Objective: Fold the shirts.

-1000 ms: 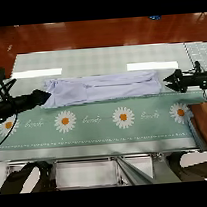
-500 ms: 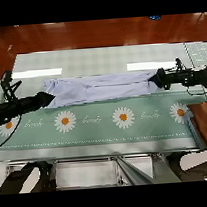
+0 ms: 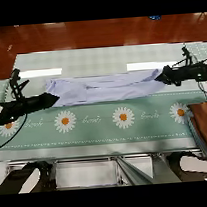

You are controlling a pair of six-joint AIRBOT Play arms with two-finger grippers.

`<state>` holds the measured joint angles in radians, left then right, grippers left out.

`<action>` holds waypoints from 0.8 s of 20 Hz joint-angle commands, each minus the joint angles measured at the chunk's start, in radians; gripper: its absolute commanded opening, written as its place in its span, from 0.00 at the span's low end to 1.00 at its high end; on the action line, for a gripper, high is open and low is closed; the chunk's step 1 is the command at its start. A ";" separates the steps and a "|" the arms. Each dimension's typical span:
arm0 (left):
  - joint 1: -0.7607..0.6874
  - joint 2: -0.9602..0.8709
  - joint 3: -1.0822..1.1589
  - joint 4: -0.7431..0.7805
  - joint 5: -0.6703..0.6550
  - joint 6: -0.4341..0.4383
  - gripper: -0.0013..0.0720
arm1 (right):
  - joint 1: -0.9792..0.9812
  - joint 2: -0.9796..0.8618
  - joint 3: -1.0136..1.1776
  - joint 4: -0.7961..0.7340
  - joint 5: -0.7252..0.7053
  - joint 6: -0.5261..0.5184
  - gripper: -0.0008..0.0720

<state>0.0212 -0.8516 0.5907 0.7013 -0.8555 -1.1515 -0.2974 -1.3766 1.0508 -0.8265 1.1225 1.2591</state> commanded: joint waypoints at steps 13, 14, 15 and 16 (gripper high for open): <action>-0.762 -1.092 1.054 0.069 -0.175 -0.300 0.04 | -0.016 0.843 -0.185 -0.070 0.236 0.222 0.05; -0.803 -1.132 1.103 0.068 -0.196 -0.328 0.04 | -0.016 0.855 -0.185 -0.065 0.237 0.227 0.05; -0.840 -1.157 1.140 0.065 -0.204 -0.328 0.04 | -0.016 0.857 -0.185 -0.058 0.239 0.227 0.05; -0.877 -1.172 1.169 0.061 -0.202 -0.327 0.04 | -0.016 0.856 -0.185 -0.045 0.245 0.226 0.05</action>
<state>-0.7437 -1.9076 1.6169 0.7597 -0.9981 -1.4101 -0.3134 -0.5568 0.8673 -0.8940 1.3430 1.4616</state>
